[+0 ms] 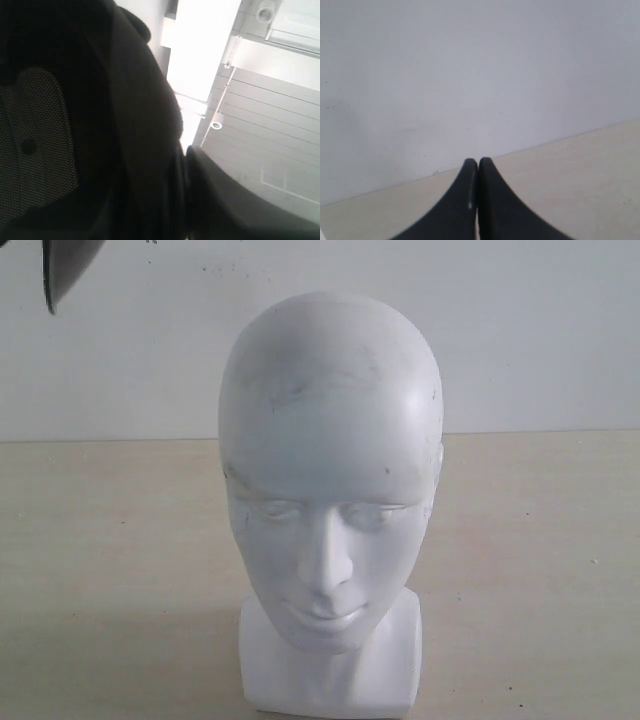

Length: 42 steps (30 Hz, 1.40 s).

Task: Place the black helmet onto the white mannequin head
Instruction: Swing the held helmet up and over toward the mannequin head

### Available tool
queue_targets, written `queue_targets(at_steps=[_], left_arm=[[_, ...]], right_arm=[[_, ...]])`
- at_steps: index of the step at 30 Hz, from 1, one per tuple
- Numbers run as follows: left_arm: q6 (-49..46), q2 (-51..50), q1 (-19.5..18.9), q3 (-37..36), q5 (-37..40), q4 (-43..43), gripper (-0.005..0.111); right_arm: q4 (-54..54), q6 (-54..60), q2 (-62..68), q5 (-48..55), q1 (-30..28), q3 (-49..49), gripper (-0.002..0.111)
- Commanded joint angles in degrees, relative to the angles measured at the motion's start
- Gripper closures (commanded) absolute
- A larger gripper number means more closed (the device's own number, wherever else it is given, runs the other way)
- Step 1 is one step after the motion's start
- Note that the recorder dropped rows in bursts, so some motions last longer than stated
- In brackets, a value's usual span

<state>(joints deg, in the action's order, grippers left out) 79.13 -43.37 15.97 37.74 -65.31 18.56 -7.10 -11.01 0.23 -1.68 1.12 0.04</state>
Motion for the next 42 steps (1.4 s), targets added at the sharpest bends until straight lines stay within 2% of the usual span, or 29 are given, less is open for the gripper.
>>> queue_targets(at_steps=[1, 8, 13, 18, 26, 31, 33, 34, 38, 42], left_arm=[[2.91, 0.72, -0.13, 1.88, -4.65, -0.67, 0.102], [7.35, -0.16, -0.13, 2.39, -4.65, 3.0, 0.102], [13.43, -4.09, -0.13, 7.21, -4.65, 7.3, 0.102], [15.05, -8.2, 0.97, 12.36, -4.65, 10.94, 0.102], [13.59, -13.88, 9.6, 17.32, -4.65, 11.17, 0.102], [7.54, -17.39, 17.18, 17.66, -4.65, 7.55, 0.102], [5.43, -18.77, 19.9, 17.66, -4.65, 6.35, 0.102], [5.06, -20.57, 22.74, 17.9, -4.65, 4.99, 0.102], [5.06, -28.02, 28.34, 22.68, -4.65, 6.06, 0.102], [5.06, -31.98, 28.69, 23.75, -4.65, 5.21, 0.102]], right_arm=[[0.04, -0.45, -0.23, -1.06, 0.1, -0.04, 0.109], [0.04, -0.45, -0.23, -1.06, 0.1, -0.04, 0.109], [0.04, -0.45, -0.23, -1.06, 0.1, -0.04, 0.109], [0.04, -0.45, -0.23, 0.19, 0.1, -0.04, 0.109], [0.04, -0.2, -0.23, 2.36, 0.1, -0.04, 0.109], [0.04, -0.46, -0.23, 0.25, 0.1, -0.04, 0.109], [0.04, -0.46, -0.23, -4.17, 0.1, -0.04, 0.109], [0.04, -0.46, -0.23, -7.34, 0.1, -0.04, 0.109], [0.19, 0.87, -0.23, -3.61, 0.1, -5.63, 0.109], [0.19, 2.39, 0.39, 3.41, 0.1, -15.47, 0.109]])
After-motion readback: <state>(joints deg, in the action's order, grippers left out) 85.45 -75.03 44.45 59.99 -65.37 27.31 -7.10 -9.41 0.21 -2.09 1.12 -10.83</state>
